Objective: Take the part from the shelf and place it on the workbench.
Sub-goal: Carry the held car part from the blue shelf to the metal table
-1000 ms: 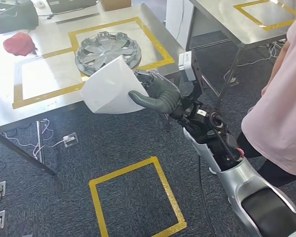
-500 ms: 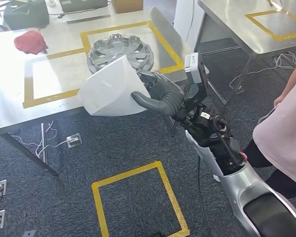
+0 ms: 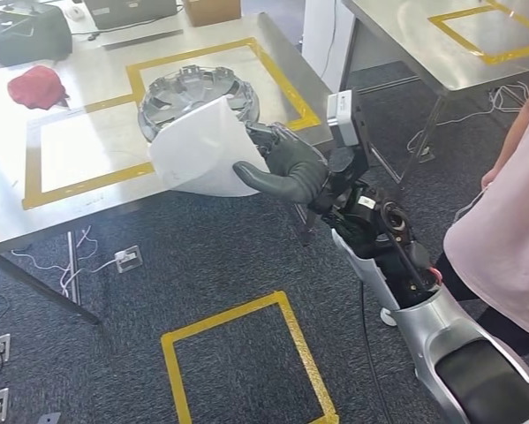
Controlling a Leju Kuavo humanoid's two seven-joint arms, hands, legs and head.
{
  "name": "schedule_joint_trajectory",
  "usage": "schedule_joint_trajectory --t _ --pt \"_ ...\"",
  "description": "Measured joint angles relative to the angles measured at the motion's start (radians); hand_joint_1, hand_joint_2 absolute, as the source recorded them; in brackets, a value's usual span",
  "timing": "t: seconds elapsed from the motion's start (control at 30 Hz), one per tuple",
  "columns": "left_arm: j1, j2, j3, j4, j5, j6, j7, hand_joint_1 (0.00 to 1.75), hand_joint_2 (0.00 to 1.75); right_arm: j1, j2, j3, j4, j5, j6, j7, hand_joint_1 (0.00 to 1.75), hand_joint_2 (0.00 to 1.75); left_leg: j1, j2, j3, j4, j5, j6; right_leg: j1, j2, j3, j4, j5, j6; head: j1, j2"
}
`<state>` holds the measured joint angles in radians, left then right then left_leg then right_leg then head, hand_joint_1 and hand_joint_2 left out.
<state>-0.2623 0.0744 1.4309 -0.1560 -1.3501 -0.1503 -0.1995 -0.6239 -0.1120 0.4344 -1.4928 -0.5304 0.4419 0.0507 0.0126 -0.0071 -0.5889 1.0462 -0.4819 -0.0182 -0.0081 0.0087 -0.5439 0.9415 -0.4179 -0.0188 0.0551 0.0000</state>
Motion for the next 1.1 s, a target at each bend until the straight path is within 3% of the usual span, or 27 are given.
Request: schedule_joint_trajectory --t 0.07,0.1,0.13,0.2,0.23,0.37,0.43,0.5,0.53,0.57,0.6,0.67,0.7,0.73,0.87,0.93,1.0,1.03,1.07,1.1 --pt "0.002 0.000 0.000 0.000 0.006 0.000 0.000 0.00 1.75 -0.006 0.003 0.004 0.005 0.002 0.013 -0.005 1.75 1.75 0.003 0.001 -0.085 0.121 -0.015 -0.008 0.001 -0.001 0.011 -0.002 -0.010 -0.007 -0.019 0.000" --pt "0.003 0.001 0.000 0.000 0.010 0.000 0.000 0.00 1.75 -0.011 0.006 0.008 0.009 0.004 0.020 -0.008 1.75 1.75 0.005 0.001 -0.110 0.138 0.003 -0.011 0.001 -0.001 0.018 -0.001 -0.017 -0.008 -0.028 0.000" --pt "0.003 0.002 0.000 0.000 0.010 0.000 0.000 0.00 1.75 -0.018 0.008 0.010 0.013 0.007 0.022 -0.014 1.75 1.75 0.006 0.002 -0.088 0.068 0.053 -0.010 0.001 -0.001 0.025 0.000 -0.024 -0.005 -0.032 0.000" --pt "0.001 0.005 0.000 0.000 0.010 -0.001 -0.001 0.00 1.75 -0.032 0.011 0.013 0.019 0.013 0.025 -0.022 1.75 1.75 0.003 0.003 -0.036 -0.054 0.102 -0.005 0.005 -0.001 0.031 0.003 -0.035 0.003 -0.039 0.000" --pt "0.000 0.005 0.000 0.000 0.010 -0.001 -0.001 0.00 1.75 -0.037 0.012 0.014 0.022 0.015 0.027 -0.024 1.75 1.75 0.002 0.002 -0.025 -0.082 0.105 -0.002 0.007 -0.001 0.031 0.004 -0.039 0.008 -0.040 0.000" --pt "0.002 0.005 0.000 0.000 0.011 -0.002 -0.001 0.00 1.75 -0.043 0.013 0.020 0.032 0.014 0.030 -0.027 1.75 1.75 0.003 -0.002 -0.016 -0.092 0.091 0.020 0.006 -0.003 0.023 0.025 -0.063 0.029 -0.033 0.000" --pt "0.001 0.005 0.000 0.000 0.011 -0.003 -0.001 0.00 1.75 -0.047 0.013 0.023 0.036 0.014 0.031 -0.028 1.75 1.75 0.007 -0.001 -0.007 -0.095 0.086 0.031 0.003 -0.004 -0.028 0.129 -0.111 0.038 -0.024 0.000" --pt "0.000 0.005 0.000 0.000 0.010 -0.003 -0.002 0.00 1.75 -0.049 0.013 0.026 0.041 0.014 0.032 -0.029 1.75 1.75 0.006 -0.001 0.001 -0.095 0.078 0.036 0.001 -0.004 -0.108 0.277 -0.157 0.043 -0.014 0.000" --pt "0.000 0.004 0.000 0.000 0.010 -0.003 -0.002 0.00 1.75 -0.047 0.013 0.028 0.044 0.014 0.032 -0.029 1.75 1.75 0.005 -0.001 0.007 -0.095 0.073 0.037 0.000 -0.004 -0.137 0.320 -0.158 0.044 -0.010 0.000" --pt "0.001 0.004 0.000 0.000 0.010 -0.003 -0.002 0.00 1.75 -0.046 0.013 0.029 0.047 0.014 0.032 -0.029 1.75 1.75 0.005 -0.002 0.015 -0.095 0.068 0.036 -0.001 -0.004 -0.147 0.322 -0.138 0.043 -0.007 0.000" --pt "0.001 0.004 0.000 0.000 0.010 -0.003 -0.002 0.00 1.75 -0.045 0.013 0.030 0.050 0.014 0.031 -0.029 1.75 1.75 0.005 -0.003 0.025 -0.095 0.062 0.035 -0.001 -0.005 -0.138 0.284 -0.100 0.041 -0.003 0.000" --pt "0.001 0.003 0.000 0.000 0.008 -0.004 -0.002 0.00 1.75 -0.045 0.013 0.030 0.052 0.014 0.029 -0.029 1.75 1.75 0.004 -0.005 0.045 -0.095 0.048 0.029 0.000 -0.004 -0.083 0.140 -0.013 0.033 0.006 0.000" --pt "0.000 0.003 0.000 0.000 0.007 -0.005 -0.002 0.00 1.75 -0.047 0.013 0.030 0.052 0.014 0.028 -0.029 1.75 1.75 0.003 -0.006 0.050 -0.095 0.043 0.024 0.003 -0.004 -0.055 0.079 0.010 0.029 0.008 0.000" --pt "-0.001 0.003 0.000 0.000 0.006 -0.006 -0.002 0.00 1.75 -0.048 0.013 0.030 0.053 0.014 0.027 -0.029 1.75 1.75 0.001 -0.006 0.052 -0.094 0.039 0.020 0.005 -0.003 -0.037 0.040 0.016 0.025 0.010 0.000" --pt "-0.003 0.003 0.000 0.000 0.004 -0.007 -0.002 0.00 1.75 -0.048 0.013 0.031 0.053 0.014 0.026 -0.029 1.75 1.75 0.002 -0.001 0.045 -0.082 0.026 0.002 0.004 -0.001 -0.018 0.010 0.003 0.010 0.004 0.000" --pt "-0.005 0.004 0.000 0.000 0.004 -0.007 -0.002 0.00 1.75 -0.050 0.013 0.031 0.053 0.014 0.025 -0.030 1.75 1.75 0.004 0.001 0.000 0.008 -0.017 -0.007 0.001 -0.001 -0.007 0.002 0.002 0.000 -0.005 0.000" --pt "-0.005 0.005 0.000 0.000 0.004 -0.008 -0.002 0.00 1.75 -0.048 0.013 0.031 0.053 0.014 0.025 -0.029 1.75 1.75 0.004 0.001 -0.085 0.153 -0.067 -0.013 0.002 -0.002 -0.004 0.001 -0.004 -0.007 -0.019 0.000" --pt "-0.003 0.005 0.000 0.000 0.003 -0.008 -0.002 0.00 1.75 -0.045 0.013 0.032 0.054 0.014 0.024 -0.028 1.75 1.75 0.004 0.001 -0.119 0.200 -0.073 -0.014 0.002 -0.002 -0.001 0.001 -0.007 -0.009 -0.023 0.000" --pt "-0.001 0.005 0.000 0.000 0.002 -0.009 -0.002 0.00 1.75 -0.043 0.013 0.032 0.054 0.014 0.024 -0.028 1.75 1.75 0.004 0.001 -0.135 0.209 -0.058 -0.015 0.002 -0.002 0.004 0.001 -0.011 -0.010 -0.027 0.000" --pt "-0.001 0.005 0.000 0.000 0.001 -0.011 -0.001 0.00 1.75 -0.040 0.013 0.032 0.055 0.014 0.022 -0.027 1.75 1.75 0.005 0.001 -0.129 0.176 -0.024 -0.014 0.002 -0.001 0.010 0.002 -0.016 -0.009 -0.029 0.000"
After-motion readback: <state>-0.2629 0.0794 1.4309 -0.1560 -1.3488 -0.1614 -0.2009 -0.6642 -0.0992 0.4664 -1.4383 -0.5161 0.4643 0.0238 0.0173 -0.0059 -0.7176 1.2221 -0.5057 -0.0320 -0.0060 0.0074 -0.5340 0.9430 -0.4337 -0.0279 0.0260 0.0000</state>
